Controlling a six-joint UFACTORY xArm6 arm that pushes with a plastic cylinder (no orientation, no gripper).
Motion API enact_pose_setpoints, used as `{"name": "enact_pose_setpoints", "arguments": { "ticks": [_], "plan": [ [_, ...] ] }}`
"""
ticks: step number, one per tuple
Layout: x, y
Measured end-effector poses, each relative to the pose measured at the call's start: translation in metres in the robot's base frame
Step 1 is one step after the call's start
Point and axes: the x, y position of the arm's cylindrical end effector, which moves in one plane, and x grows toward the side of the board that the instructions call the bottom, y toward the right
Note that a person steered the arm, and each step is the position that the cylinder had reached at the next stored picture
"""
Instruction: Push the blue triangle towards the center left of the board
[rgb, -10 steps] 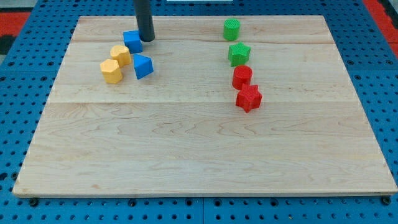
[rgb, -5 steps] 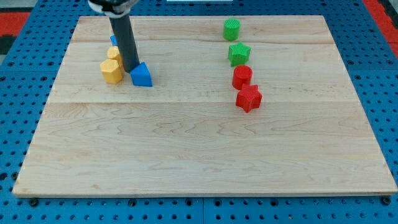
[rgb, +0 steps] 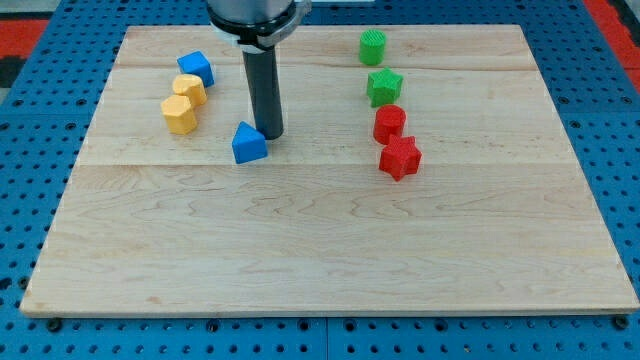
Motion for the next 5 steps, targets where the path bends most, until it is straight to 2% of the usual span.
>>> {"name": "enact_pose_setpoints", "arguments": {
  "ticks": [1, 3, 4, 5],
  "plan": [
    [0.016, -0.007],
    [0.018, -0.079],
    [0.028, -0.085],
    [0.017, -0.032]
  ]
}}
